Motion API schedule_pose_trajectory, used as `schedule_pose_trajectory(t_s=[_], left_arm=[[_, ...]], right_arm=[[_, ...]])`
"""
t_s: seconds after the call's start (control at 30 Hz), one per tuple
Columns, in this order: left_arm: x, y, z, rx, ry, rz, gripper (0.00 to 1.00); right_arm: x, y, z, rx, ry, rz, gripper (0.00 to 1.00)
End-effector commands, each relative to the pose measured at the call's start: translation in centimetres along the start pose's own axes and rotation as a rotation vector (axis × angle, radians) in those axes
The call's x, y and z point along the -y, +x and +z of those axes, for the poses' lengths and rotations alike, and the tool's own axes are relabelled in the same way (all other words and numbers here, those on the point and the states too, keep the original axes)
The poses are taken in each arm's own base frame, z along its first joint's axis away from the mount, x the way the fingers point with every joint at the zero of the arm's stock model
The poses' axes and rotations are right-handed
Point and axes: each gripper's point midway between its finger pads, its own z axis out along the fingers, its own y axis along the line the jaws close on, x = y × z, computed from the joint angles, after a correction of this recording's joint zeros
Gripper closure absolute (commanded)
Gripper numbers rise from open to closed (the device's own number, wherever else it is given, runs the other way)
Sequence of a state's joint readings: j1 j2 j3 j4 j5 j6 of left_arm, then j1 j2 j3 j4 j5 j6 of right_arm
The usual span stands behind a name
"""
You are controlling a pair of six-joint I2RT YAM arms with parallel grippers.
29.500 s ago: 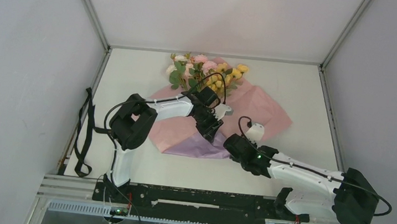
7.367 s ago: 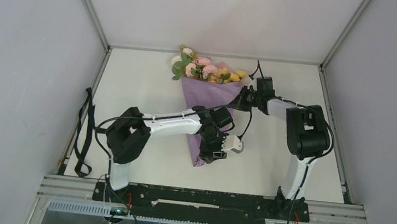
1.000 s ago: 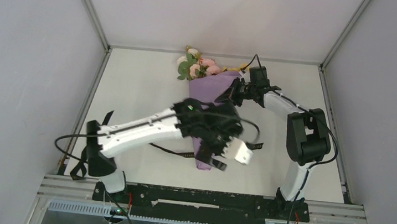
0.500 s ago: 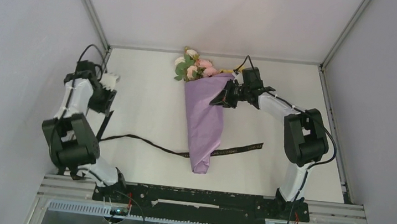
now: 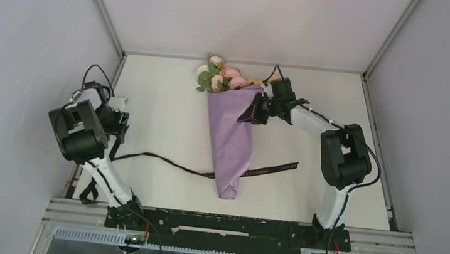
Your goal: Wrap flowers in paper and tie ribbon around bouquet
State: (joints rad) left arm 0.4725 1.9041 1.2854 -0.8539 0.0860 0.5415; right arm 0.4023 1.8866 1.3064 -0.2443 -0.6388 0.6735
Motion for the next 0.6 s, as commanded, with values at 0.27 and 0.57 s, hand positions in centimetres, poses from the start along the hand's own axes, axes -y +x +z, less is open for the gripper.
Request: schedule_pose_trajectory(t_s=[0.27,0.57], left_arm=[[-1.3,4.5,3.1,-0.268,-0.056,0.097,0.63],[-1.1,4.8,3.2,-0.098,-0.018,0.033,1.00]], right_arm=[[-3.1,-0.7,-1.2,0.055,-0.060,-0.094,1.00],[-3.0,0.0,-1.8,0.058,-0.052,-0.101,1.00]])
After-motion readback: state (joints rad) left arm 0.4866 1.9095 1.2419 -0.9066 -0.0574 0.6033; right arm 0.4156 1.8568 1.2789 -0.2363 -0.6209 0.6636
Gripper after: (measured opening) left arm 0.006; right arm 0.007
